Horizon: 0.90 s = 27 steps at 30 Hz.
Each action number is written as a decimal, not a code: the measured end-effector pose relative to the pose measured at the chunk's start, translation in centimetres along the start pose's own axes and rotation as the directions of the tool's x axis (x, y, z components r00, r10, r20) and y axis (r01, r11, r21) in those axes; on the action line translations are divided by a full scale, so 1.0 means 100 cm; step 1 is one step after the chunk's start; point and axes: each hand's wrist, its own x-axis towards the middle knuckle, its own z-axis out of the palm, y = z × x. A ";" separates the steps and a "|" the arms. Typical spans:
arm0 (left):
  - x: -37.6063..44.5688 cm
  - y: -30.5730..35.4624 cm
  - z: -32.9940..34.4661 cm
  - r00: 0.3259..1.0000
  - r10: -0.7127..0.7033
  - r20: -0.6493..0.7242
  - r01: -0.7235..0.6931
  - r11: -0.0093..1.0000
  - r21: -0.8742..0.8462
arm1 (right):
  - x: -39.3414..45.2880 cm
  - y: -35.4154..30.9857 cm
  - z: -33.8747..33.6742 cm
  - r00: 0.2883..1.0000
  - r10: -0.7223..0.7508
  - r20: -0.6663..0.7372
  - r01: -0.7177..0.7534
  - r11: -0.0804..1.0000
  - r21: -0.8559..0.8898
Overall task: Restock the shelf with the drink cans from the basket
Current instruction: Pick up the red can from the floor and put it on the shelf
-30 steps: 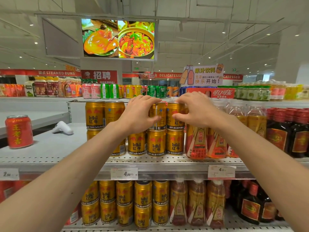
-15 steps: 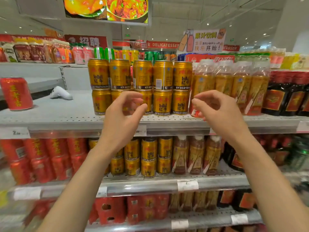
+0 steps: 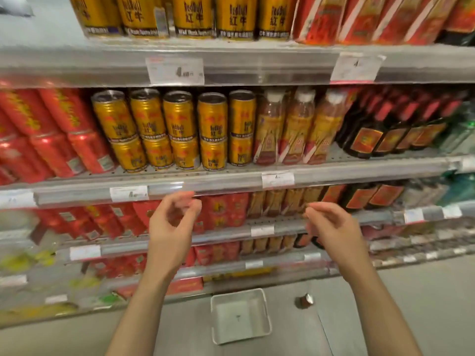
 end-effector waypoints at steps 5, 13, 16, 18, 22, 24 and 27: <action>-0.031 -0.037 0.049 0.989 -0.146 0.032 0.143 0.987 0.076 | 0.013 0.051 -0.042 0.996 0.083 -0.035 -0.084 0.996 -0.031; -0.061 -0.086 0.174 0.955 -0.294 -0.042 0.297 0.951 0.088 | 0.074 0.145 -0.120 0.976 0.210 0.060 -0.203 0.974 -0.102; -0.075 -0.117 0.217 0.939 -0.344 -0.022 0.345 0.933 0.104 | 0.091 0.187 -0.144 0.968 0.238 0.081 -0.224 0.963 -0.148; -0.084 -0.142 0.239 0.927 -0.376 -0.011 0.374 0.921 0.111 | 0.097 0.218 -0.155 0.956 0.284 0.072 -0.269 0.948 -0.167; -0.102 -0.207 0.271 0.901 -0.433 0.019 0.427 0.894 0.137 | 0.102 0.294 -0.163 0.934 0.357 0.029 -0.344 0.915 -0.213; -0.111 -0.254 0.282 0.891 -0.453 0.045 0.440 0.883 0.163 | 0.103 0.340 -0.159 0.925 0.380 0.013 -0.368 0.904 -0.219; -0.121 -0.344 0.296 0.874 -0.482 0.058 0.461 0.862 0.211 | 0.110 0.421 -0.145 0.923 0.385 0.005 -0.371 0.894 -0.251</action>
